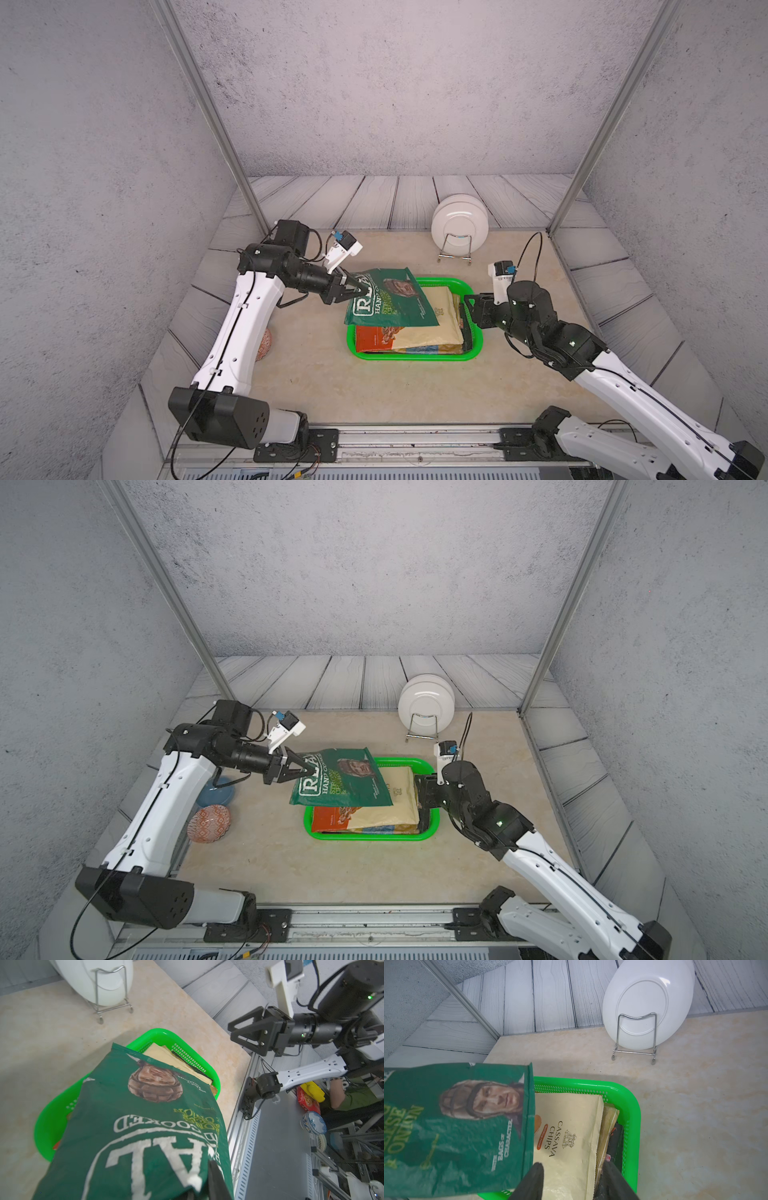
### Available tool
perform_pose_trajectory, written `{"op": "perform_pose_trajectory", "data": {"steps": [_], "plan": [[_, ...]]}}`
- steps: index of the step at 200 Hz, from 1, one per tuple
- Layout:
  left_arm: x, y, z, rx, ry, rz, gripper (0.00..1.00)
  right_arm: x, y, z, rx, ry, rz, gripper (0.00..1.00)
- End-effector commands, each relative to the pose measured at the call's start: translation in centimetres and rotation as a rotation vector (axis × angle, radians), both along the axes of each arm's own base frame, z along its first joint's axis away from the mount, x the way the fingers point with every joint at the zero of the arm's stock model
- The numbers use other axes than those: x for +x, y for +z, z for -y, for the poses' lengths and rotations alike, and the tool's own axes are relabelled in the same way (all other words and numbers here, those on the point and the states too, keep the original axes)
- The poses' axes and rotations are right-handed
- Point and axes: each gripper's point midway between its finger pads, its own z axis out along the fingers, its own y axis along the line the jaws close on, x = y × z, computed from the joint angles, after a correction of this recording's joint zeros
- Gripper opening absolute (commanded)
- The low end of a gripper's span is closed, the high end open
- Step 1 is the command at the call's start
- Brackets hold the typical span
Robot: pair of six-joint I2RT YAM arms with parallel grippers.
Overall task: Put the potato chips into the basket
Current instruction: Pick up the potato chip from the corner of the board, then place the potato chip in the basket.
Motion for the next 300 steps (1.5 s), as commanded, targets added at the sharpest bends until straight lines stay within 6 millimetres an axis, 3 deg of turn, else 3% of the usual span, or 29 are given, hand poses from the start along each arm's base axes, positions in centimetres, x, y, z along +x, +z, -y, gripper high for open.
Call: {"op": "perform_pose_trajectory", "data": {"steps": [1,32,91,132,166,197,225,233,238,243,254,276,300], "plan": [[-1.5,-0.2,1.5,-0.052,-0.102,0.034,0.00,-0.1,-0.1,0.3,0.004,-0.010,0.011,0.50],[-1.4,-2.5,3.3,-0.021,-0.119,0.043,0.00,-0.1,0.0,-0.3,0.027,0.014,0.012,0.50],[2.3,-4.4,5.7,-0.026,-0.061,0.113,0.00,0.1,-0.3,-0.8,0.028,0.031,0.005,0.50],[2.5,-6.4,7.0,-0.002,-0.112,0.058,0.00,0.3,-0.6,-1.1,0.028,0.039,-0.003,0.51],[2.4,-8.2,6.9,0.029,-0.124,0.008,0.02,0.5,-1.4,-1.7,0.020,0.054,-0.027,0.51],[2.4,-9.3,5.9,0.111,-0.118,0.033,0.17,0.7,-2.4,-2.6,0.033,0.073,-0.060,0.51],[2.4,-10.3,4.6,0.210,-0.119,0.071,0.24,0.9,-3.2,-3.3,0.048,0.092,-0.084,0.51],[2.5,-10.4,4.1,0.245,-0.109,0.078,0.33,1.0,-3.5,-3.5,0.046,0.096,-0.091,0.51],[2.6,-10.4,3.8,0.267,-0.106,0.087,0.42,1.0,-3.6,-3.6,0.045,0.097,-0.092,0.51],[2.7,-10.5,3.4,0.290,-0.101,0.096,0.57,1.1,-3.9,-3.6,0.042,0.098,-0.098,0.51],[2.9,-10.5,2.8,0.329,-0.090,0.117,0.71,1.2,-4.2,-3.8,0.040,0.102,-0.106,0.51],[3.5,-10.3,1.6,0.382,-0.054,0.165,0.85,1.3,-4.9,-4.3,0.041,0.114,-0.126,0.51],[3.8,-9.7,0.9,0.406,-0.028,0.194,0.87,1.5,-5.8,-4.7,0.043,0.119,-0.154,0.52]]}}
